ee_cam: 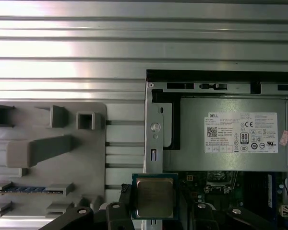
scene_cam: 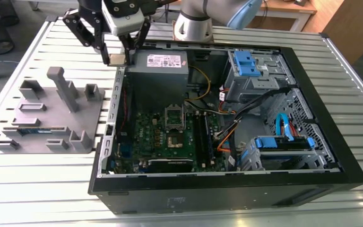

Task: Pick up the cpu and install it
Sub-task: 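Pick up the cpu and move it towards the insertion slot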

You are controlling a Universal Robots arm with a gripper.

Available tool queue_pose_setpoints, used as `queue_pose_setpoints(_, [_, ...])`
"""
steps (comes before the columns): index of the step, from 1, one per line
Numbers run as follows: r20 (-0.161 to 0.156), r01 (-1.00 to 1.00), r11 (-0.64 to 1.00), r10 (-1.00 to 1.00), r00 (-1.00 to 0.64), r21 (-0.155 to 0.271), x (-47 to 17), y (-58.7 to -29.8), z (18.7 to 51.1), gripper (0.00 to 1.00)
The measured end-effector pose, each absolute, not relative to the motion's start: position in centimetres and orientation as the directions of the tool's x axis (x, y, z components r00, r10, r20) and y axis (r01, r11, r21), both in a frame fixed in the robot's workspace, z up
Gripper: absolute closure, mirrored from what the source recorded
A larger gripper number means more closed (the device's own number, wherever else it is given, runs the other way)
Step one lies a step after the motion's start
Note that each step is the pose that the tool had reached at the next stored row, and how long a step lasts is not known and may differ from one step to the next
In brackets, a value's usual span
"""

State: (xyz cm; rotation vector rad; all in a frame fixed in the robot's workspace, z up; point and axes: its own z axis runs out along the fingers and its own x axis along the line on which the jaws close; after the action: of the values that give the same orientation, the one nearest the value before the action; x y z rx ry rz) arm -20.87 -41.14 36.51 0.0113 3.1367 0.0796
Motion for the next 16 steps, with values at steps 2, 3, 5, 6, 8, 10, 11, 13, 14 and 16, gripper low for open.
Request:
queue_pose_setpoints(2, [-0.003, 0.007, 0.999, 0.007, -1.0, 0.051, -20.7, -41.1, 36.5, 0.53])
queue_pose_setpoints(3, [-0.003, 0.007, 0.999, 0.007, -1.0, 0.051, -20.6, -41.1, 36.5, 0.53])
queue_pose_setpoints(5, [-0.002, 0.007, 0.999, 0.007, -1.0, 0.051, -20.4, -41.1, 36.5, 0.53])
queue_pose_setpoints(6, [-0.002, 0.007, 0.999, 0.007, -1.0, 0.051, -20.3, -41.1, 36.5, 0.53])
queue_pose_setpoints(8, [-0.002, 0.007, 0.999, 0.007, -1.0, 0.051, -20.2, -41.1, 36.5, 0.53])
queue_pose_setpoints(10, [-0.001, 0.007, 0.999, 0.007, -1.0, 0.051, -20.0, -41.1, 36.5, 0.53])
queue_pose_setpoints(11, [-0.001, 0.007, 0.999, 0.007, -1.0, 0.051, -19.9, -41.1, 36.5, 0.53])
queue_pose_setpoints(13, [-0.001, 0.007, 0.999, 0.007, -1.0, 0.051, -19.8, -41.1, 36.5, 0.53])
queue_pose_setpoints(14, [0.0, 0.007, 0.999, 0.007, -1.0, 0.051, -19.7, -41.1, 36.5, 0.53])
queue_pose_setpoints(16, [0.0, 0.007, 0.999, 0.007, -1.0, 0.051, -19.5, -41.1, 36.5, 0.53])
